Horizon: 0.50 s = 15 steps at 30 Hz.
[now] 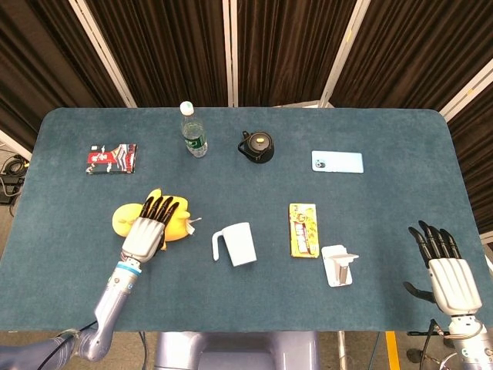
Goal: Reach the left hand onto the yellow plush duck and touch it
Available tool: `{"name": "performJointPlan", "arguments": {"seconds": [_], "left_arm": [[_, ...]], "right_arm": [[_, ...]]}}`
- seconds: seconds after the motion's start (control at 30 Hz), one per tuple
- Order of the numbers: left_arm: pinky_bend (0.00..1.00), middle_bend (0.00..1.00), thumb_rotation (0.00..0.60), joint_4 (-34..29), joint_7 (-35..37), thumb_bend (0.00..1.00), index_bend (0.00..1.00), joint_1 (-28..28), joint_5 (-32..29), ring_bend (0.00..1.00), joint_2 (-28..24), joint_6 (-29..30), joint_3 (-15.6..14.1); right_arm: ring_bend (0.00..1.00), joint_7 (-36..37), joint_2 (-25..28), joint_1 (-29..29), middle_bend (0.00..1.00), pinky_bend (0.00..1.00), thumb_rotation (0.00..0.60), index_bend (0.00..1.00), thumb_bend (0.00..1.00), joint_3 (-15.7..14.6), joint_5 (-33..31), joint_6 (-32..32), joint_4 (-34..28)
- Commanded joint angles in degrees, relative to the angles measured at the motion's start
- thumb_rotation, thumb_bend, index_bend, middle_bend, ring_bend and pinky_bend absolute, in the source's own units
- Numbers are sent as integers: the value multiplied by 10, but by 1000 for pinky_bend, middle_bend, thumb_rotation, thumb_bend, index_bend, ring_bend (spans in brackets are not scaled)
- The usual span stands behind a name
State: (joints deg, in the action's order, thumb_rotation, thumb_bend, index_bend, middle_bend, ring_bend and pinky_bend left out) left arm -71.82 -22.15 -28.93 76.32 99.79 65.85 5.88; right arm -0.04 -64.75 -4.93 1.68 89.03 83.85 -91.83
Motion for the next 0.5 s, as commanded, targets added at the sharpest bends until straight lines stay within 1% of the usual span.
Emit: {"name": "performJointPlan", "arguments": {"seconds": [0.03, 0.13, 0.33, 0.5], "left_arm": [[0, 0, 600, 4, 0, 1000, 0, 1, -2, 0, -2, -2, -1], [0, 0, 600, 15, 11, 1000, 0, 3, -7, 0, -6, -10, -3], [0, 0, 600, 67, 44, 1000, 0, 10, -19, 0, -12, -21, -3], [0, 0, 600, 79, 69, 1000, 0, 16, -13, 0, -20, -12, -2]], "right_arm": [[0, -1, 0, 0, 0, 0, 600, 0, 34, -1, 0, 0, 0], [0, -3, -1, 0, 0, 0, 600, 0, 34, -1, 0, -2, 0], [0, -11, -4, -2, 0, 0, 600, 0, 34, -1, -2, -6, 1], [0, -15, -6, -2, 0, 0, 600, 0, 34, -1, -3, -7, 2]]}}
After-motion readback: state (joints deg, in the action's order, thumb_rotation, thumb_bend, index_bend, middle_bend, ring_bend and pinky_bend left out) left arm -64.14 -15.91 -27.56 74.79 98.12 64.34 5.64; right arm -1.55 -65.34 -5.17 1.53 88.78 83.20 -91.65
